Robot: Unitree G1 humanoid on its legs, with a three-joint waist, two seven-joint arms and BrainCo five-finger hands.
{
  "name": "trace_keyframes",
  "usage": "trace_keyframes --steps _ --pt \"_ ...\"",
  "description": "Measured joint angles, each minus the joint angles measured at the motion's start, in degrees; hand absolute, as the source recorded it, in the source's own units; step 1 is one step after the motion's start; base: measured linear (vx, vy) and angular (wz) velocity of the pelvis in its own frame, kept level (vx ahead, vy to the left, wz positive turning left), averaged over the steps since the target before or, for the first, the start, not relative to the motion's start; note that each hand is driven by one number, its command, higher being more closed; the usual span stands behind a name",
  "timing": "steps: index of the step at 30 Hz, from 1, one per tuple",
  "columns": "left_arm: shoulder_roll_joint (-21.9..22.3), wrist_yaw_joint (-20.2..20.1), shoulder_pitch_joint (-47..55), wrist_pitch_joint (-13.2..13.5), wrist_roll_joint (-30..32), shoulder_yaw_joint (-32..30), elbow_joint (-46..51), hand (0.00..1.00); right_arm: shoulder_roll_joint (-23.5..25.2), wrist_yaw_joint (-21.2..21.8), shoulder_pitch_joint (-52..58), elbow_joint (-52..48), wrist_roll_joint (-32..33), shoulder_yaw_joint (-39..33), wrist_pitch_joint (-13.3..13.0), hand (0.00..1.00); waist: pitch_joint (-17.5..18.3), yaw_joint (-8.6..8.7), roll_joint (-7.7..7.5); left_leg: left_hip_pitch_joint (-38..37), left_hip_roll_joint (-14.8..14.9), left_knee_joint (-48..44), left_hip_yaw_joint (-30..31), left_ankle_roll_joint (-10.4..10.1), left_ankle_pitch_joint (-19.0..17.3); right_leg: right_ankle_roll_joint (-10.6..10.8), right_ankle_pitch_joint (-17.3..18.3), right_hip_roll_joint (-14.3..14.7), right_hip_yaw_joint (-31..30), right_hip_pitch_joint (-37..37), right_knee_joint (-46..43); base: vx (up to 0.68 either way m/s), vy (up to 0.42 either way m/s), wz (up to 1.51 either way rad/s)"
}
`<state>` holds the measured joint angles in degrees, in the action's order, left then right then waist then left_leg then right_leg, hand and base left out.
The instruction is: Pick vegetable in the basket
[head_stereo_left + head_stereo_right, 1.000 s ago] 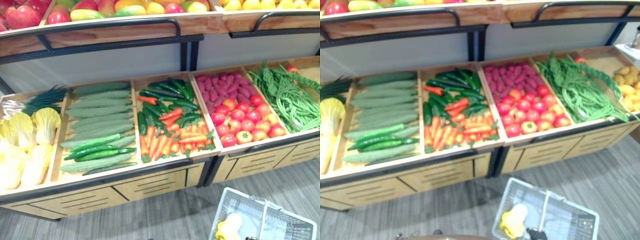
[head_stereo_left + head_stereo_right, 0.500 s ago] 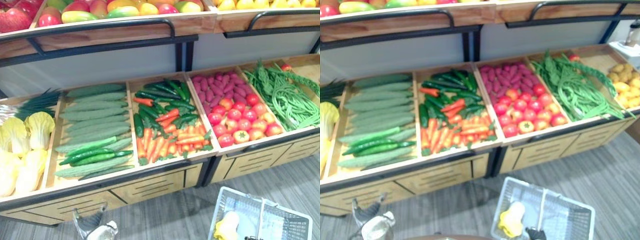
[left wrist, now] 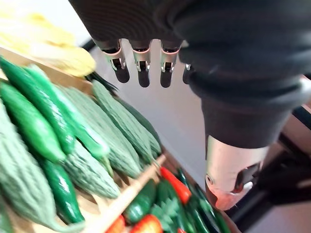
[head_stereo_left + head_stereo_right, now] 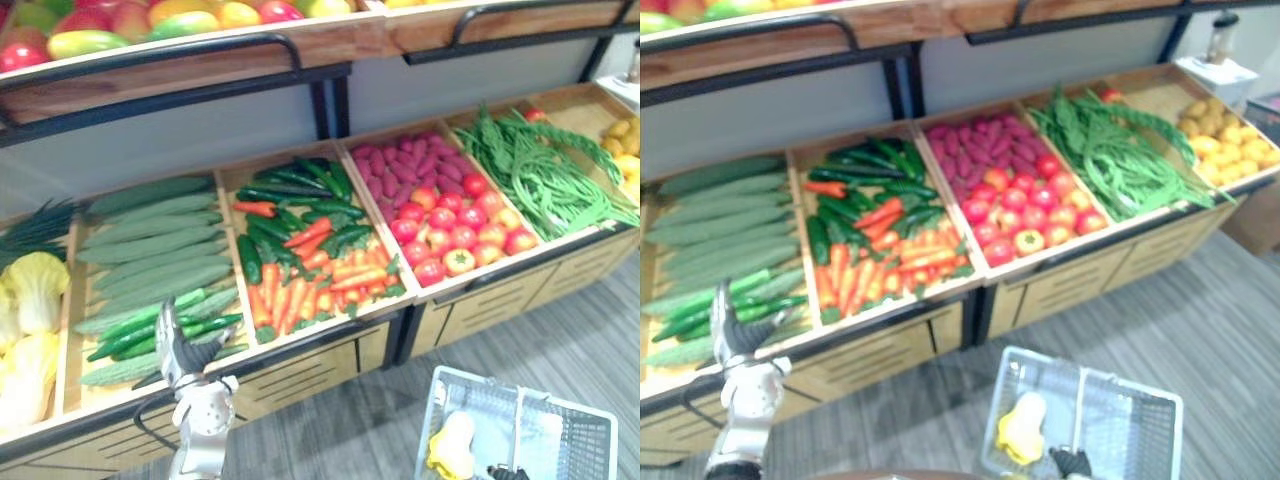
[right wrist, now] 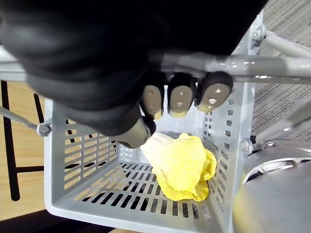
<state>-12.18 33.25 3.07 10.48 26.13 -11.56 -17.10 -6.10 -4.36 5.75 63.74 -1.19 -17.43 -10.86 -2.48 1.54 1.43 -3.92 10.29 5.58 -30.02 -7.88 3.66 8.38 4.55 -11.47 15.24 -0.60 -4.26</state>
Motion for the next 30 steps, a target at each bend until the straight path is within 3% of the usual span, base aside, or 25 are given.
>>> trace_keyframes --steps 5,11,17,25,30 --pt "-4.78 -2.38 -5.63 0.21 4.05 5.34 -0.3 0.0 -0.4 0.27 -0.5 -0.7 0.0 0.51 -0.76 1.0 -0.83 0.45 0.96 -0.24 0.62 -0.02 -2.45 0.0 0.0 -0.79 -0.83 1.01 -3.99 -2.4 0.08 0.02 -0.026 -0.41" --pt "-12.75 -5.99 -13.84 0.28 6.2 11.37 -6.14 0.0 -1.54 0.88 -2.36 -2.79 -0.02 1.02 -0.88 1.0 -3.35 2.78 2.03 -0.09 1.12 -0.02 -5.85 -0.01 0.0 -1.06 -1.76 2.15 -8.53 -5.8 -0.02 0.0 -0.018 -0.37" --pt "-18.89 -11.41 -21.9 1.36 6.42 18.73 -11.25 0.0 -1.93 0.89 -2.34 -4.86 -0.02 0.96 -1.11 1.0 -4.94 3.12 2.61 -0.35 1.13 -0.04 -8.67 -0.02 0.01 -1.13 -2.13 2.65 -11.36 -7.77 -0.43 0.01 -0.009 -0.27" --pt "-21.01 -16.91 -26.39 2.08 6.13 24.81 -13.86 0.0 -2.17 0.74 -2.13 -5.28 0.0 0.25 -1.1 1.0 -5.52 3.27 3.59 -1.31 1.16 -0.05 -9.21 -1.11 -0.77 -1.13 -2.13 2.71 -12.56 -8.15 -1.63 0.02 0.001 -0.08" --pt "-21.24 -19.4 -27.74 2.21 5.35 25.37 -16.8 0.0 -2.27 0.82 -2.04 -5.55 -0.02 -0.07 -1.03 1.0 -5.65 3.2 3.83 -1.34 0.98 -0.06 -9.12 -1.29 -0.9 -1.13 -2.13 2.44 -12.55 -8.15 -1.97 -0.01 0.005 0.02"
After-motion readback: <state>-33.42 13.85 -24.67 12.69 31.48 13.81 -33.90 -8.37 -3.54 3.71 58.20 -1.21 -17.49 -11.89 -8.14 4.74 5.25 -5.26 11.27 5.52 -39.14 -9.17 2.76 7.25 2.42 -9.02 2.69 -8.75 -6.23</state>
